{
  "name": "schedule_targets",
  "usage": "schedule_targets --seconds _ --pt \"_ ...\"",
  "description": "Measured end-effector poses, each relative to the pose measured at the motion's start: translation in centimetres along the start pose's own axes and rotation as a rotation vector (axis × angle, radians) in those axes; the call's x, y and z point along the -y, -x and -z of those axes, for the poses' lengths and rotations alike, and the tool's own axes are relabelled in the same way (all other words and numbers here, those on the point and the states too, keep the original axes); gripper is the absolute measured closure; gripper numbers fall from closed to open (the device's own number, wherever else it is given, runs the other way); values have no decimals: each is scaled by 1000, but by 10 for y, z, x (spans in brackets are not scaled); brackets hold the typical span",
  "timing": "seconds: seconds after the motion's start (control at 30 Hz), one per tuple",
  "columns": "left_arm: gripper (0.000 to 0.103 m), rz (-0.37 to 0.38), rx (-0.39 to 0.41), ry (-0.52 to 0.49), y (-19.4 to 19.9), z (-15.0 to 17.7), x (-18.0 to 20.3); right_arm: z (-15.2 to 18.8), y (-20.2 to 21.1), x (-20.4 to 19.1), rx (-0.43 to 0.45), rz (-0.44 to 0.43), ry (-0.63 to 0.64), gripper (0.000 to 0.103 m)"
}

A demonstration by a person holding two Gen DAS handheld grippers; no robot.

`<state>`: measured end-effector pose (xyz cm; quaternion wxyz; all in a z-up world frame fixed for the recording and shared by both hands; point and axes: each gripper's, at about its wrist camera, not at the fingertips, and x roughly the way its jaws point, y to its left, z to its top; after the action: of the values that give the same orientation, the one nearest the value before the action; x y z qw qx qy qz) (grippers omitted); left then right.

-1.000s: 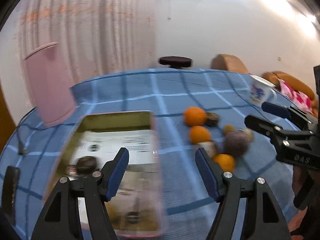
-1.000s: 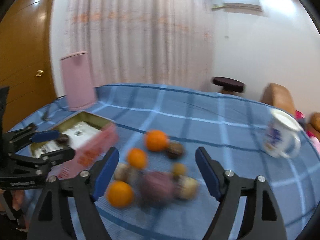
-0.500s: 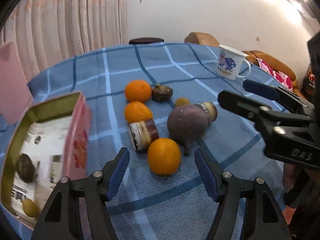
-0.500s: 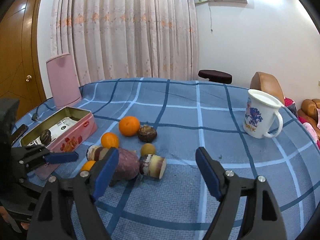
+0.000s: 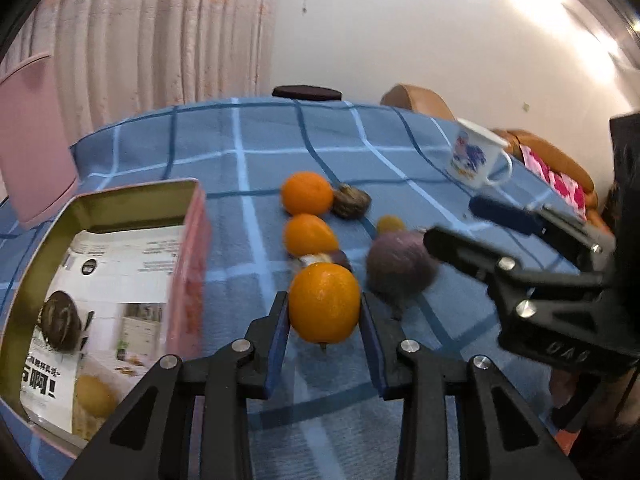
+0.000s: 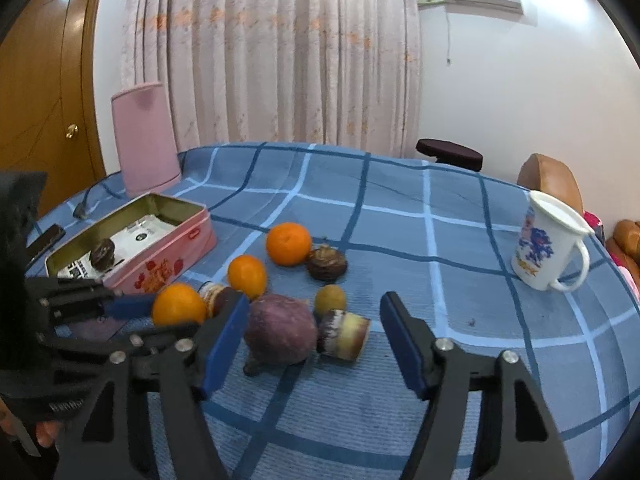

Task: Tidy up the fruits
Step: 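Grasp an orange with left tool while right tool grasps the purple round fruit, then carry the orange in left tool over the tin while right tool carries the purple fruit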

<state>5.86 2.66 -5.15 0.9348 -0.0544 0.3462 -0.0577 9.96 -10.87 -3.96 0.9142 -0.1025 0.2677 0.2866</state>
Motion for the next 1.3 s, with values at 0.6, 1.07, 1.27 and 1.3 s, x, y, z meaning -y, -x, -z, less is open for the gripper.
schedule_targets --seconds 0.6,1.07,1.27,1.3 --pt "67 -13 26 -8 3 6 2 0 -34 -25 -149 -4 136 50" --pt "67 6 72 -5 12 6 1 -2 -13 -13 -44 -47 72 52" --pt "67 -5 98 -20 16 5 6 -3 -2 -13 14 -54 68 52" --pt "67 -8 102 -21 17 4 6 -3 0 -12 23 -58 64 52"
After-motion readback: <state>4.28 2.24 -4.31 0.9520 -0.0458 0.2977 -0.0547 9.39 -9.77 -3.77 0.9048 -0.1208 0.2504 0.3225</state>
